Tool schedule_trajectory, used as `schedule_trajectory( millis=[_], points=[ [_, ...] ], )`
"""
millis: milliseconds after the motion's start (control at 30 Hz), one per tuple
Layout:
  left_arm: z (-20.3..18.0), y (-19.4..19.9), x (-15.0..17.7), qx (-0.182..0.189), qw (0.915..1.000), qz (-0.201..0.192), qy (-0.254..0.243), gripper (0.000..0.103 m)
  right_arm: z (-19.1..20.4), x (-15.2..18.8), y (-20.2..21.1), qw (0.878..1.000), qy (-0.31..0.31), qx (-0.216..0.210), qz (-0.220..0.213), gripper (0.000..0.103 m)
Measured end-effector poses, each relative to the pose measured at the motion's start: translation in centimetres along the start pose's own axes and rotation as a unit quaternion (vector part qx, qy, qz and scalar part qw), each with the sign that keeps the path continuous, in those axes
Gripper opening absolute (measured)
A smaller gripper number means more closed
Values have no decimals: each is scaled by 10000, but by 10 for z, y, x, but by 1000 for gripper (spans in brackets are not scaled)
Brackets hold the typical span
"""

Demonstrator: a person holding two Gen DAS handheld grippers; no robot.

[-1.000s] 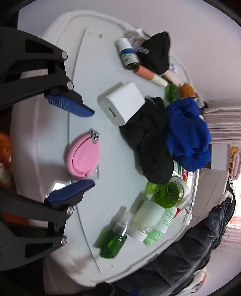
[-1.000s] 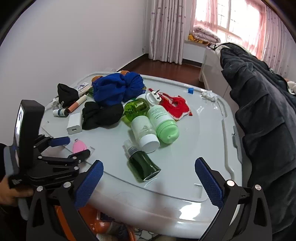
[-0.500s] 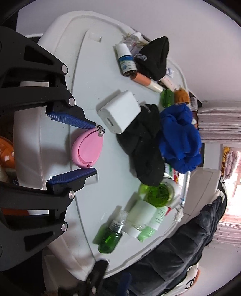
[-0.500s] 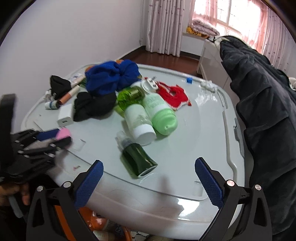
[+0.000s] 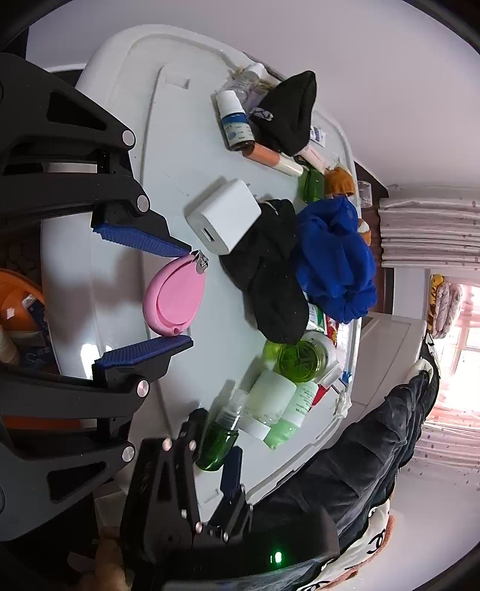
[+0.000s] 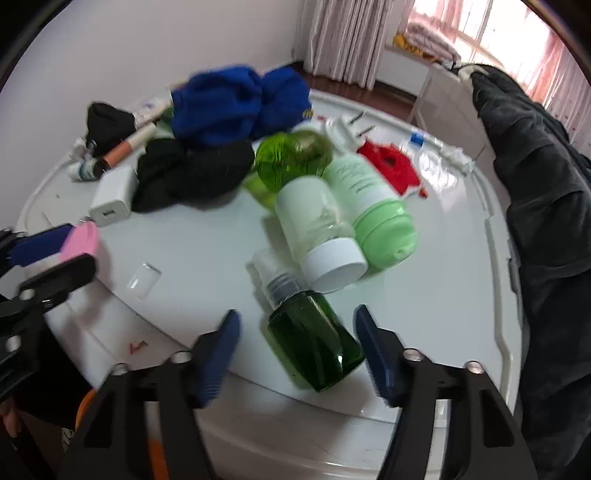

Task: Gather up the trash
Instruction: 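Grasp the pink nail-clipper case with the left tool while the right tool grasps the green spray bottle, then lift the pink case and green spray bottle and drop them into the orange bin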

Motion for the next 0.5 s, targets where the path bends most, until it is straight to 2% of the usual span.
schedule_trajectory(
  millis=[33, 100, 233, 500],
  points=[
    [2, 0, 0, -1, 10000, -3, 28, 43, 0, 0, 0, 10000, -32, -34, 21, 56],
    [4, 2, 2, 9, 10000, -8, 51, 43, 3, -1, -1, 9999, -54, -137, 74, 41],
    [6, 4, 1, 43, 9999, -18, 91, 43, 8, 2, 1, 9998, 31, -170, 111, 40],
    [-5, 4, 4, 181, 9998, 54, -5, 41, 13, 7, 22, 9975, -137, -693, 5, 37]
  ],
)
Point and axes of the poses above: each gripper's, at about its wrist camera, not at the fingertips, and y roughly against the way its jaws point, z to its left, x to its underside, the point moved 8 cm from there along -y, roughly the way its jaws point, and after that the axes turned 10 degrees about -x, right-handed, at the moved point
